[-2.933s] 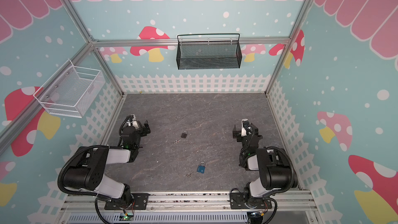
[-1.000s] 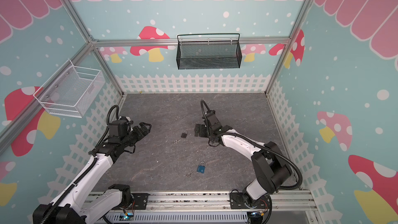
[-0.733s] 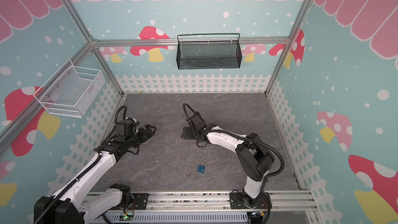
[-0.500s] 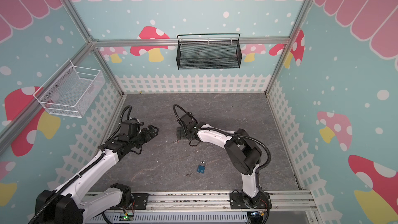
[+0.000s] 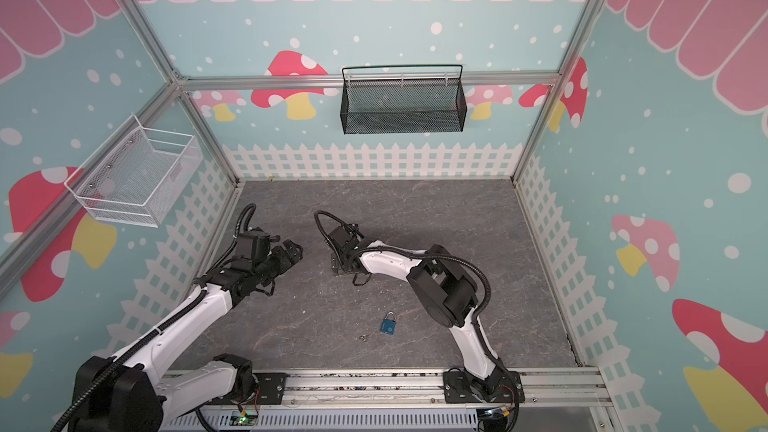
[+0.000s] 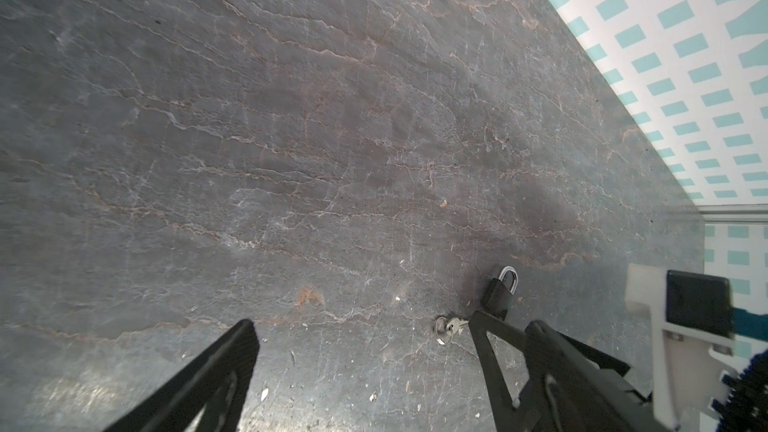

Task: Unlock with the key
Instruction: 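Move the right gripper toward the silver key while the left arm rises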

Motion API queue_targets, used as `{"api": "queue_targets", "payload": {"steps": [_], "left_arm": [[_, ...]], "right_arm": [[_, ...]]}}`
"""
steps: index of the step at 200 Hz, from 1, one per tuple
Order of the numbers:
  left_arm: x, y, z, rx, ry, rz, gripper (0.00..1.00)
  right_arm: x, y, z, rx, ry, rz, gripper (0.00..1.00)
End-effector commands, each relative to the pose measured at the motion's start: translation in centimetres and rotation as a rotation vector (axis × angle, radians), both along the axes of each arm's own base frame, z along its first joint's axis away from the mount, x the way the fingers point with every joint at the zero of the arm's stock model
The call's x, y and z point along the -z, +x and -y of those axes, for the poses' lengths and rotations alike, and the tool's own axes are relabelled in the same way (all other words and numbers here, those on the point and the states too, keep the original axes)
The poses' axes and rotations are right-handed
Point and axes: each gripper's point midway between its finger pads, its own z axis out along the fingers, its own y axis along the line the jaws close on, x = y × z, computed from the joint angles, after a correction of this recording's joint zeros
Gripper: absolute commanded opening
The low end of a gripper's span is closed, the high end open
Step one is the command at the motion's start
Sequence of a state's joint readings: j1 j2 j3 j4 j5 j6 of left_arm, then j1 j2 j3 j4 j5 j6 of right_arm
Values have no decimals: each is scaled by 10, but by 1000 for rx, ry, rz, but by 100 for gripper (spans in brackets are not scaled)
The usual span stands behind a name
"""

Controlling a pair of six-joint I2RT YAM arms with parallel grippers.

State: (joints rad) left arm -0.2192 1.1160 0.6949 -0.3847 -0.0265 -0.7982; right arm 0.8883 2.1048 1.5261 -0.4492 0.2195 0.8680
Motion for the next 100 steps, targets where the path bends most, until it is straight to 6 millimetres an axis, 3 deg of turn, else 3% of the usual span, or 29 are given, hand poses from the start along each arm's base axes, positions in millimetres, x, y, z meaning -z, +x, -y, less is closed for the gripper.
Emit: {"api": "queue_targets", "payload": {"steps": [1,100], "left_arm": [[-6,3,-4,-31,14,19,100],[-6,-6,-9,-26,38,9,100]], "right_arm": [[8,-1,5,35,-59,-3,98],[28,-7,2,30,-156,-2,98]]}}
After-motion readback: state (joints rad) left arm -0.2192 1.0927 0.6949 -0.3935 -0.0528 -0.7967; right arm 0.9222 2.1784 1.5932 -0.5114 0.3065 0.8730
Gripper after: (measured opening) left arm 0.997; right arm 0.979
